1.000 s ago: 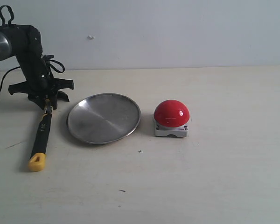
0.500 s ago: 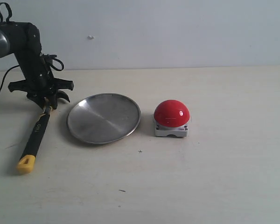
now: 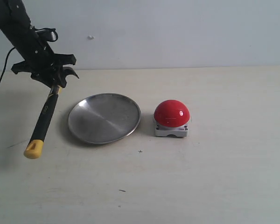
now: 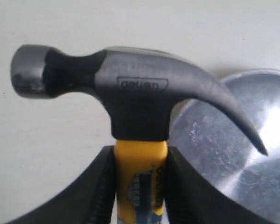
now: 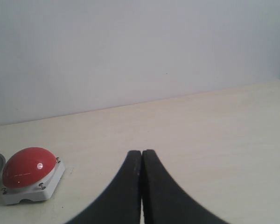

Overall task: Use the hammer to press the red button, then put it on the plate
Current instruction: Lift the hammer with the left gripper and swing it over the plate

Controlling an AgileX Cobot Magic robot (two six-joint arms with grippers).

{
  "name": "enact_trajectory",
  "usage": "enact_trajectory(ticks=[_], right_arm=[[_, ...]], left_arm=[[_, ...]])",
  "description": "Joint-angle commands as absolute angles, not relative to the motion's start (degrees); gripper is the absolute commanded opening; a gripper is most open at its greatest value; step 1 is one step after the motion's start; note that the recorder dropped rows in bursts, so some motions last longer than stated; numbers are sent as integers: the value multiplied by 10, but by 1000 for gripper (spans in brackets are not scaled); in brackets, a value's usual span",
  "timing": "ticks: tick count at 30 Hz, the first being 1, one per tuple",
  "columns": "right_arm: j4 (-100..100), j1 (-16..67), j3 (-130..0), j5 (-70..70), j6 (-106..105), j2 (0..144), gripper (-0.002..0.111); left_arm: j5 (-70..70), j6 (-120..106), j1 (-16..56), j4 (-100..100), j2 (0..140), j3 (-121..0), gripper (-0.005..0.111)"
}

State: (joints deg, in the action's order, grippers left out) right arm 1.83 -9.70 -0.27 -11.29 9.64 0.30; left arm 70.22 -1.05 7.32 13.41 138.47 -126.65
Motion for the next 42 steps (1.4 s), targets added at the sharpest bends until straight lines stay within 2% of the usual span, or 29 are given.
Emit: enact_trajectory(ticks=[1,14,19,34,42], right_arm=[[17,-100,0,-111,97,0,0],[17,-100,0,-111,97,0,0],[17,-100,0,-111,97,0,0],[17,-100,0,-107,97,0,0],[17,-100,0,-107,97,0,0]], left_arm=[[700,-37,71,181,1343,-1254,0],[700,-108,68,272,1245,-1140,0],[700,-126,68,281,1196,-1073,0],[700,-281,68,480,1092,-862,0],[700,-325,68,528,1073,-822,0]])
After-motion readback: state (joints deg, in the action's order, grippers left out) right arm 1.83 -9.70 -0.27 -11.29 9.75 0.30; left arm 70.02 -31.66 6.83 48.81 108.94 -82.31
